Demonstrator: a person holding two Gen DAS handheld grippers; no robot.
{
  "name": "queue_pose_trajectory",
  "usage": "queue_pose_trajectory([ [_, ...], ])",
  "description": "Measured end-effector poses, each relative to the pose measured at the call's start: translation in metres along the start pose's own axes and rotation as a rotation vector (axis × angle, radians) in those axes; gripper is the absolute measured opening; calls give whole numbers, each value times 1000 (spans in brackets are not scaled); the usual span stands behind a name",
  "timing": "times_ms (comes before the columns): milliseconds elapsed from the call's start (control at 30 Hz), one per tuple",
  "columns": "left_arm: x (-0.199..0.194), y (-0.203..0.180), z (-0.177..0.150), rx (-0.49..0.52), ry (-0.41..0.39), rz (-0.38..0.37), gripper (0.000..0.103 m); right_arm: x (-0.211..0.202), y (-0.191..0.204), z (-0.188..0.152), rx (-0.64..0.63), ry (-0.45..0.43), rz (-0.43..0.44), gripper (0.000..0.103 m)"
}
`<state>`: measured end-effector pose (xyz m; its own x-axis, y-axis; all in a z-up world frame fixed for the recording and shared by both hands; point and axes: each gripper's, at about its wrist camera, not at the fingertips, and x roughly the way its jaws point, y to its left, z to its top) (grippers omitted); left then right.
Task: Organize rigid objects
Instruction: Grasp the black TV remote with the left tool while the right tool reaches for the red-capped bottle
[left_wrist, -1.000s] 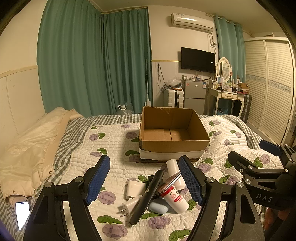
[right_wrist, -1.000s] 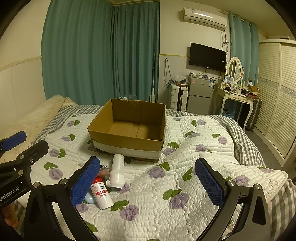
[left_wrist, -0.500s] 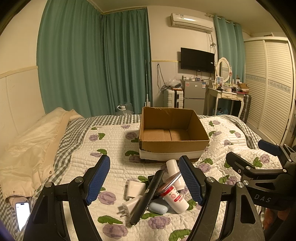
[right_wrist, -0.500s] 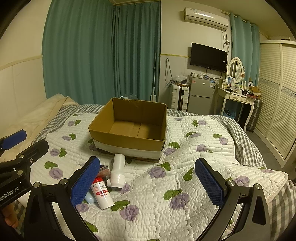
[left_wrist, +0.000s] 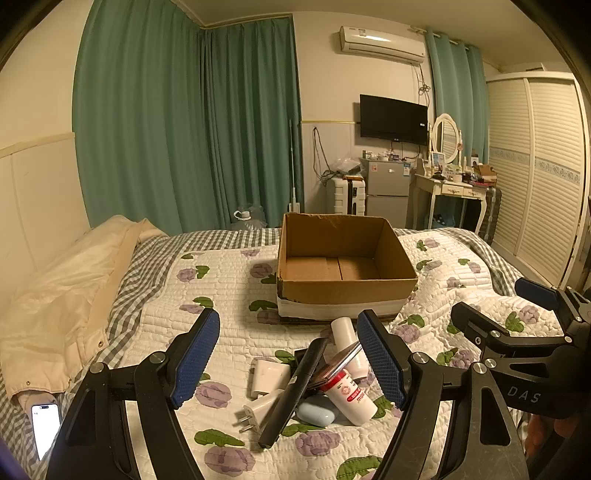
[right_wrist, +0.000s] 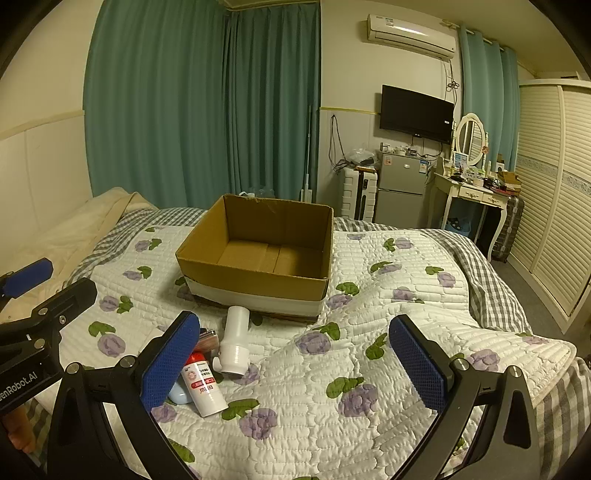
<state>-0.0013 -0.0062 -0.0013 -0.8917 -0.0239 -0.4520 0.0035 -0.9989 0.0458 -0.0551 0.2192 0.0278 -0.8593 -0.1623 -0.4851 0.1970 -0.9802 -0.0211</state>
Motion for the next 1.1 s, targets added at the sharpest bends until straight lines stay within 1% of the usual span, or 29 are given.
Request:
queue_pose_trajectory([
  [400,1,0,-1,2,4,1,80,3,1,-3,-7,8,2,103],
  [567,8,1,-8,10,34,6,80,11,1,-6,-13,22,9,103],
  [700,24,5,-20,17,102,23,80,26,-2,-12,-21,55,20,103],
  [867,54,5,-42,23,222,21,79,49,-6,-26,-46,120,30,103],
  [967,68,-4,-56,68,294,23,79,60,-9,-34,-53,149,40,103],
  [1100,86,-18,-70,123,351,17,77,70,-12,-41,-47,176,63,103],
])
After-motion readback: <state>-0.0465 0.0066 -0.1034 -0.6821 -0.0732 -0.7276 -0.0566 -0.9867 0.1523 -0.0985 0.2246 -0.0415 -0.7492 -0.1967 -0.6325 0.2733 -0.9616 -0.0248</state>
